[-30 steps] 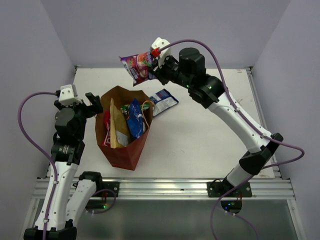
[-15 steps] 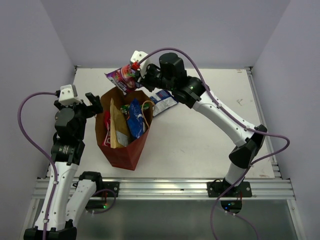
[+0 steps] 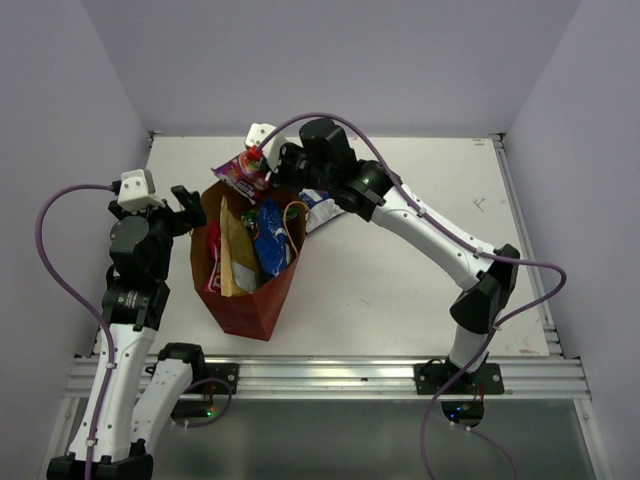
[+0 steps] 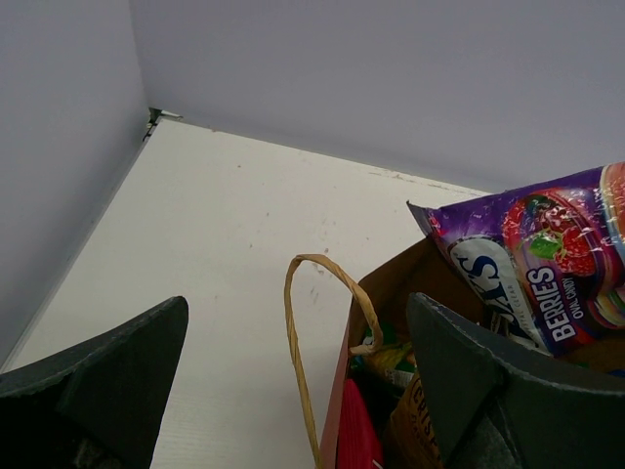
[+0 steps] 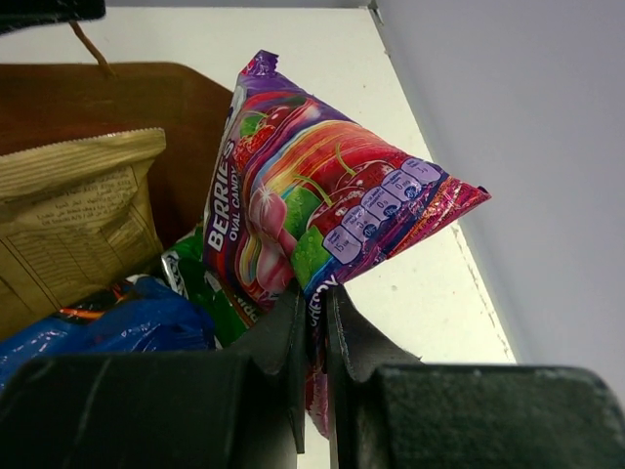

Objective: Place the snacks into the paper bag
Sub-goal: Place the snack in the paper bag.

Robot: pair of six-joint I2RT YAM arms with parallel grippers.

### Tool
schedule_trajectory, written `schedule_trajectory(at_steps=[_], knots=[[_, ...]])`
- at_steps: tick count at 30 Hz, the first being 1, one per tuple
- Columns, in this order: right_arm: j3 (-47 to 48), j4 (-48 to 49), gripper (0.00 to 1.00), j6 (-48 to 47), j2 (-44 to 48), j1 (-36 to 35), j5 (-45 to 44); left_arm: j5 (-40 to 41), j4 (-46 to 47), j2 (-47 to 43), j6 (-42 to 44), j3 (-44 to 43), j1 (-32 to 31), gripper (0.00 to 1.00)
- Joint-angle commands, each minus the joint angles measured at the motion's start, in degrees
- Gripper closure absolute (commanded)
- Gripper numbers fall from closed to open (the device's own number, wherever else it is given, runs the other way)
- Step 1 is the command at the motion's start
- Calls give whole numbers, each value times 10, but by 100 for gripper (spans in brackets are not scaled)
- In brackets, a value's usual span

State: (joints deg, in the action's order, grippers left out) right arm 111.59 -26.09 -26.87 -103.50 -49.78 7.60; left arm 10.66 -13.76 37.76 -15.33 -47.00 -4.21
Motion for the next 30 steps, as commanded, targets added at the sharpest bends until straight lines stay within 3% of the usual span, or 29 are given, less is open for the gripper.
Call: schedule_trajectory(at_steps=[1,5,7,8,9,17,23,30], knots=[[-10,36,93,-18,23,-1,-17,-3,36,-3,12,2,-4,3],[-17,34,90,-21,26,-1,-16,-3,36,-2,12,2,-4,3],[-20,31,78,-21,30,-1,-14,-3,37,-2,12,2,-4,3],[-20,31,67,-21,30,-1,-6,-3,36,-2,12,2,-4,3],[-20,29,63,-20,31,-1,-2,-3,37,-1,12,2,-4,3],[-23,26,48,4,51,-2,25,-4,37,-1,12,2,-4,3],[-22,39,46,29,47,-2,22,-5,36,-1,12,2,-4,3],[60,2,47,60,-23,-2,30,-5,37,-3,13,3,-4,3]])
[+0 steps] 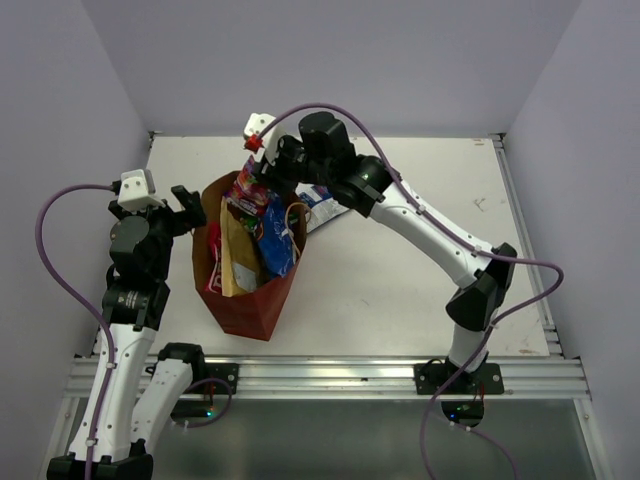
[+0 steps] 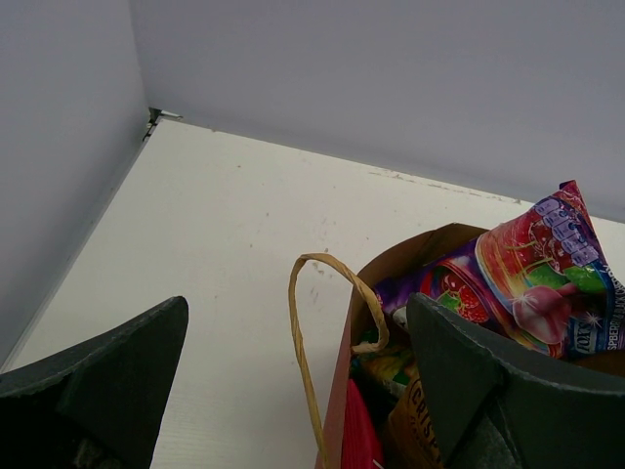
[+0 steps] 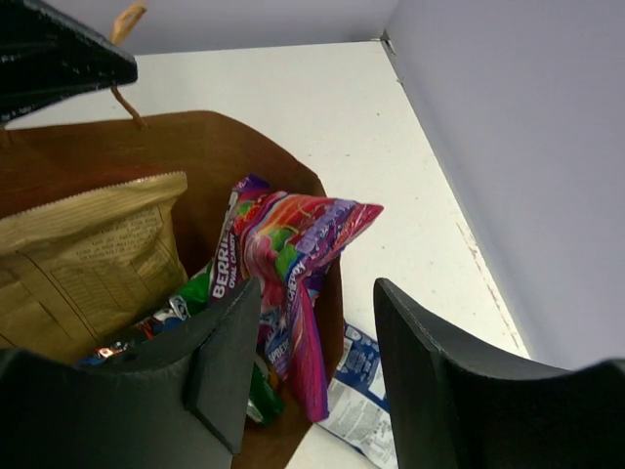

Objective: Place the snacks into the paper bag
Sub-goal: Place the snack in the paper bag.

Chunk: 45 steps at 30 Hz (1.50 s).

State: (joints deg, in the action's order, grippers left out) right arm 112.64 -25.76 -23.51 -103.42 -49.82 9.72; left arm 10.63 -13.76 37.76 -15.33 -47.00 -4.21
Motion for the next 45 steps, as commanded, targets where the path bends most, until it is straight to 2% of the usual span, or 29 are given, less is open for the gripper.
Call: schedule_trajectory(at_steps=[1,5,10,11,14,15,17,28,39,45], knots=[[62,-8,47,35,-44,-2,11,-5,37,-2,13,3,-4,3],[121,-38,48,51,-86,-2,31,-5,37,-4,14,3,-4,3],[143,-66,52,62,-115,-1,28,-6,37,-5,14,4,-4,3],[140,-68,55,62,-118,-1,30,-6,37,-5,14,4,-4,3],[142,-80,74,62,-122,-3,47,-7,38,-5,14,4,-5,3],[142,-88,84,62,-121,-4,54,-8,39,-5,14,4,-5,3],[141,-97,92,55,-120,-10,76,-8,39,-4,14,4,-5,3],[135,-101,90,74,-152,-16,71,-12,41,-2,14,6,-5,3],[202,-152,87,103,-212,-17,13,-15,42,-3,14,6,-5,3],[195,-143,87,117,-190,-17,29,-17,42,-2,14,6,-5,2]])
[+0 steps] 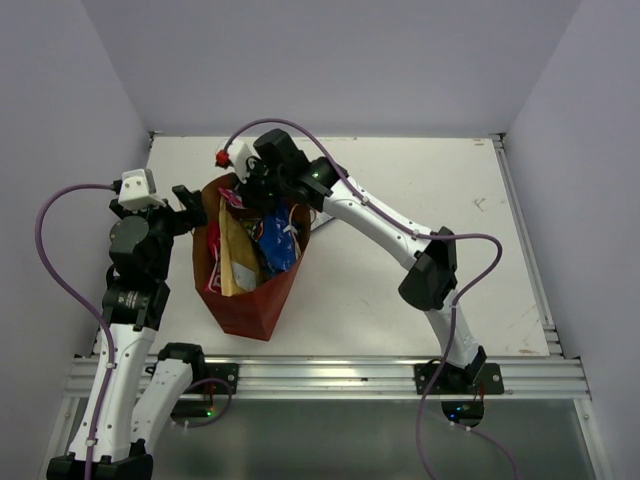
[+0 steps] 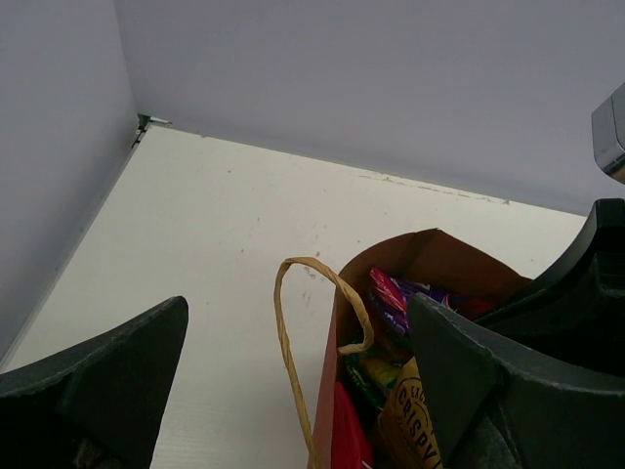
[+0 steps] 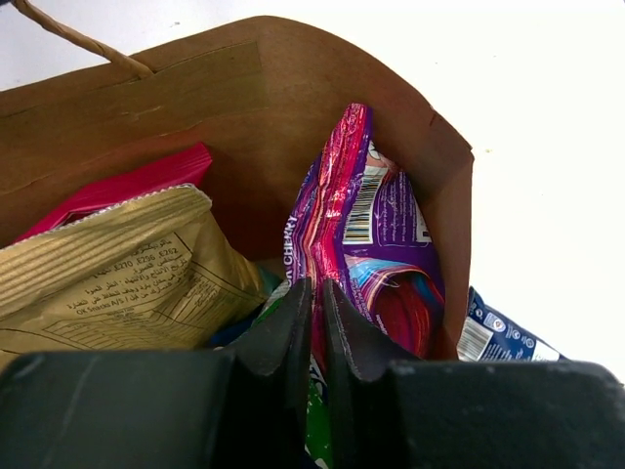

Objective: Place the snacks into the paper bag
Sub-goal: Place the snack in the paper bag, then pick up the snack from the center of the board.

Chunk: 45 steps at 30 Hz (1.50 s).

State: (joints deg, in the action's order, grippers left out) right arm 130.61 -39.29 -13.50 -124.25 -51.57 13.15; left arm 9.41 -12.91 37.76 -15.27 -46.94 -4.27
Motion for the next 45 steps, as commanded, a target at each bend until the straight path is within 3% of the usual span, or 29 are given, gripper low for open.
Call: schedule_trajectory(at_steps=[1,4,10,19,24,27,33,45], knots=[[8,-4,86,20,26,1,-2,-4,33,-2,14,5,-4,2],[-10,22,81,32,70,1,0,-4,32,-1,14,5,-4,2],[-104,102,60,57,182,2,-22,-4,32,-1,14,4,-4,2],[-215,156,46,102,272,21,-188,-5,32,-8,14,4,-4,2],[-300,191,38,206,325,95,-190,-5,31,-7,14,4,-4,2],[-364,225,31,272,349,166,-116,-5,32,-6,14,4,-5,2],[-436,253,24,339,326,263,-27,-6,31,-3,14,4,-5,2],[-425,278,28,353,166,341,56,-8,32,2,15,4,-4,2]])
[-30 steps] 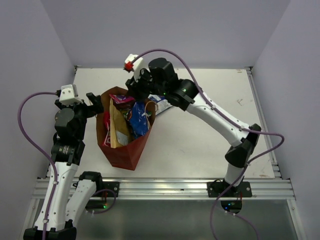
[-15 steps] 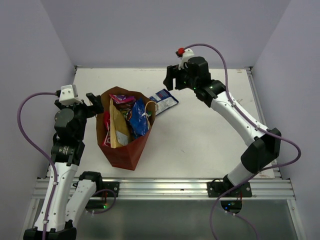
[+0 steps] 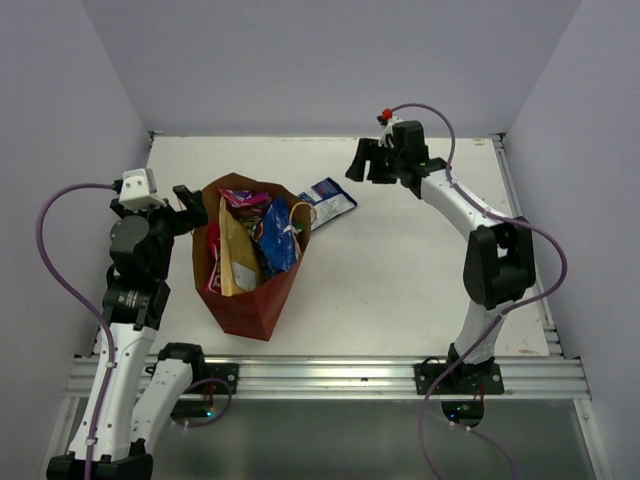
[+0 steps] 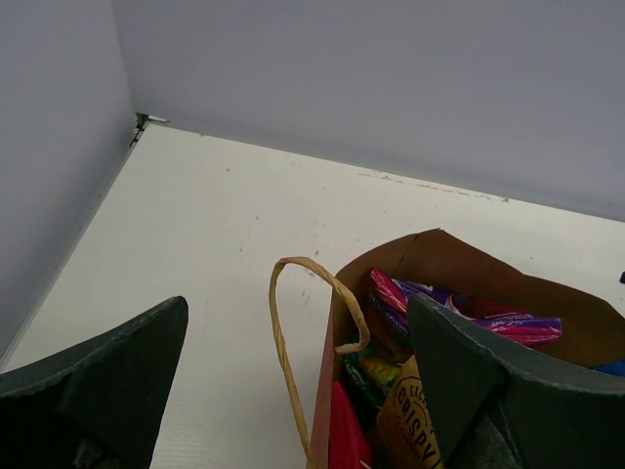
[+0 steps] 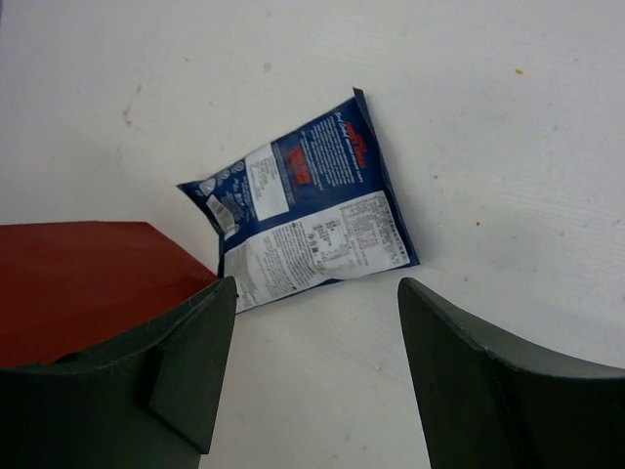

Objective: Place the snacks into the paper bag
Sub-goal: Pick up the snack from the center of the board.

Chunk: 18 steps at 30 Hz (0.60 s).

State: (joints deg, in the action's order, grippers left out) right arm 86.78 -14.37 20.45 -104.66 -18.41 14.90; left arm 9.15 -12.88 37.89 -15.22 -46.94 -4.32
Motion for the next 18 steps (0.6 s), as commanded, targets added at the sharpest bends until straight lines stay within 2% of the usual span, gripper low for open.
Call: schedule_trajectory(at_steps=[1,18], knots=[[21,28,30,13,-40,9,37,-6,31,1,14,4,-3,2],[86,48,47,15,-219,27,41,-18,32,7,12,3,-1,2]])
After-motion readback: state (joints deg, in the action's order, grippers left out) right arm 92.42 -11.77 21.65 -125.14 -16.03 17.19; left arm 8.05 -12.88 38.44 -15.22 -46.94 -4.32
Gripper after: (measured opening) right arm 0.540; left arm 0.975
